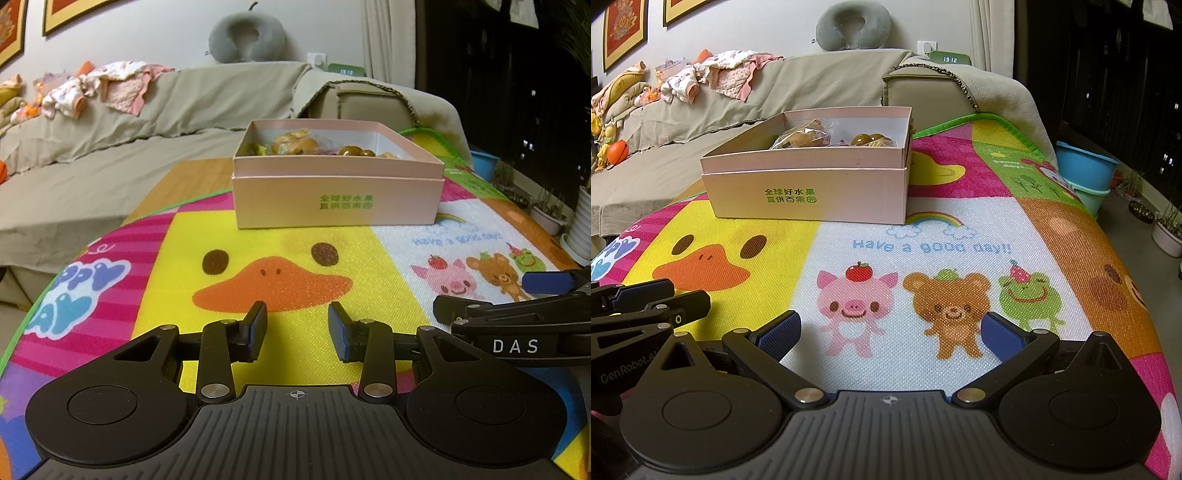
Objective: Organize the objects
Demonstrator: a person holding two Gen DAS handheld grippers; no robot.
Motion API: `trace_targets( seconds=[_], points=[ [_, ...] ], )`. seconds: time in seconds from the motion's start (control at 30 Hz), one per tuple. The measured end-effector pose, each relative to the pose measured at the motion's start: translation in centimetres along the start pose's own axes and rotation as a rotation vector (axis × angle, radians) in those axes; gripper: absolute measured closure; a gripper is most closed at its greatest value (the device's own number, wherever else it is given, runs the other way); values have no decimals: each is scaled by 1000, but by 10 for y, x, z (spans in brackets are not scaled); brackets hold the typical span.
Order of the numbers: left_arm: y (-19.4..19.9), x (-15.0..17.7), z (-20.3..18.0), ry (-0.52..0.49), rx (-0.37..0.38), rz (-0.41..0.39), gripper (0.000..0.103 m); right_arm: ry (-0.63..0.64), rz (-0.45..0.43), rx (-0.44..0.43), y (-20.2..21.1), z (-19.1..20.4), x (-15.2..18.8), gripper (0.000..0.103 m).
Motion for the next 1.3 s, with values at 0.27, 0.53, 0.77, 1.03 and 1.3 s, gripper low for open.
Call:
trace_targets(
  seconds=[0.27, 0.53, 0.77, 1.03, 1.3],
  points=[
    [1, 0, 1, 15, 12, -1, 63, 1, -1, 1, 0, 0, 0, 0],
    [0, -1, 4, 31, 24, -1, 63, 0, -1, 1, 0, 0, 0, 0],
    [0, -1, 4, 32, 24, -1, 63, 0, -1, 1, 0, 0, 0, 0],
    [1, -1, 4, 32, 23, -2, 63, 0, -1, 1, 0, -1, 0, 0],
    [0, -1, 4, 34, 23, -2, 63, 0, -1, 1, 0, -1, 0, 0]
  ],
)
Point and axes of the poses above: each gripper's, at about its wrist camera, not at the fingertips, and y roughly against the way its jaws point, z to its left, x to its underside, the point moved 7 cm from there along -y, roughly the way its jaws point, and after that the axes turned 3 degrees about z, right-handed, at the moved point
